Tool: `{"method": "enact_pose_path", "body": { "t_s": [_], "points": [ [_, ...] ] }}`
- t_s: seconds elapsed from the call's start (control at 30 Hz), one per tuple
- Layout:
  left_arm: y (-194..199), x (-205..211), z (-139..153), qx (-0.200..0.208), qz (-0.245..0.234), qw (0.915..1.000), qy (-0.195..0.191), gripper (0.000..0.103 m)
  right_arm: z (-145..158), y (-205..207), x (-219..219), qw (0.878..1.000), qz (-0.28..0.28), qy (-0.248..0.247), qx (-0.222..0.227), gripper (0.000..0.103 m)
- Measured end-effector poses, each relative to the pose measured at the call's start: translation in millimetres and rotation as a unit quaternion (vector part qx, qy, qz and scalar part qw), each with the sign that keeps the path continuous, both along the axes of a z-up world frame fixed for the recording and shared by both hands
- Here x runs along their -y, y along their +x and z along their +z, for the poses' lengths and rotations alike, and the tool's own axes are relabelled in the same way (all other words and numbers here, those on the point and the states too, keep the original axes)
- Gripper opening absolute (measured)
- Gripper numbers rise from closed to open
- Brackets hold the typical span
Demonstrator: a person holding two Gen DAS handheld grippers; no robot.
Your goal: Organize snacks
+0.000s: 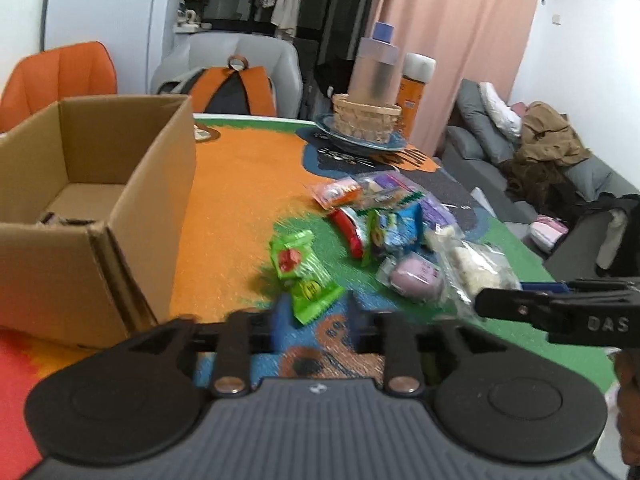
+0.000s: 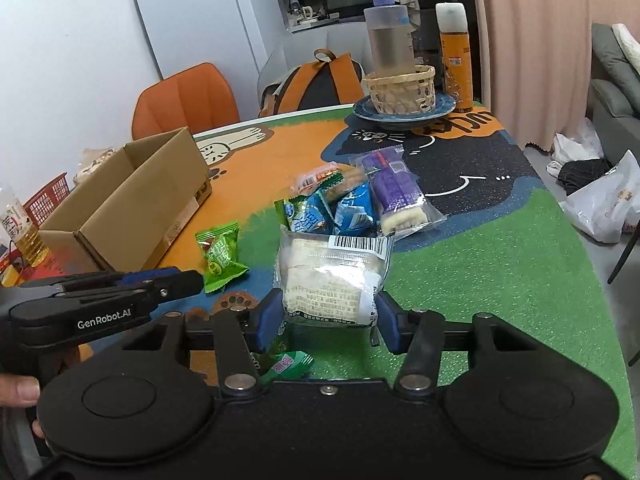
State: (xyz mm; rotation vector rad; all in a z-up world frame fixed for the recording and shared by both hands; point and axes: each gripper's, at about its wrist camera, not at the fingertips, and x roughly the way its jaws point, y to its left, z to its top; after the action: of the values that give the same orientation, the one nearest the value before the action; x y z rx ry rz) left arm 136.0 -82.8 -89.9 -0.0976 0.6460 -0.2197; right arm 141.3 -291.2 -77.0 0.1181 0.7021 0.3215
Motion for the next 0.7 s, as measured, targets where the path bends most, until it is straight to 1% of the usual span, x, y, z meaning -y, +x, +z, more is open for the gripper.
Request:
{"method": "enact_pose_path", "body": {
  "t_s": [0.07,0.1,0.27,0.37,0.53,0.6,0.63,0.67,0.7],
  "points": [
    [3.5,1.3,0.4,0.009,0.006,0.9999,0.006,0.058,-0.5,1.7,3.3,1.0,-0.004,0.001,0.001,0.05],
    [6.3,2.4,0.5,0.011,0.006,0.9999,0.008,0.06,-1.0,2.4,5.4,1.0,-0.006,0.001,0.001,0.05],
    [23.2,7.2,-4.2,0.004,0.015,0.9997,0.017,0.06,-5.1,6.3,14.8,1.0,-0.015,0.008,0.0,0.05],
    [32.1,11.5,-7.3,0.004,0.023,0.9993,0.029,0.06,-8.2,9.6,18.1,1.0,-0.019,0.012,-0.001,0.05],
    [41.9,17.3,-15.0,-0.001,0.024,0.999,0.039,0.06,-12.1,14.0,19.2,1.0,-0.018,0.016,-0.004,0.05],
    [44.5,17.9,-18.4,-0.004,0.022,0.999,0.039,0.053,-12.5,15.5,18.6,1.0,-0.017,0.017,-0.004,0.05],
    [45.5,18.4,-20.0,-0.004,0.019,0.9991,0.039,0.048,-12.2,15.7,17.9,1.0,-0.016,0.018,-0.003,0.05],
    [46.1,18.4,-21.8,-0.007,0.013,0.9992,0.038,0.032,-11.9,16.2,17.0,1.0,-0.015,0.019,-0.002,0.05],
    [46.2,17.9,-23.0,-0.01,0.007,0.9994,0.033,0.028,-11.2,16.2,16.0,1.0,-0.014,0.019,-0.001,0.05]
  ]
}}
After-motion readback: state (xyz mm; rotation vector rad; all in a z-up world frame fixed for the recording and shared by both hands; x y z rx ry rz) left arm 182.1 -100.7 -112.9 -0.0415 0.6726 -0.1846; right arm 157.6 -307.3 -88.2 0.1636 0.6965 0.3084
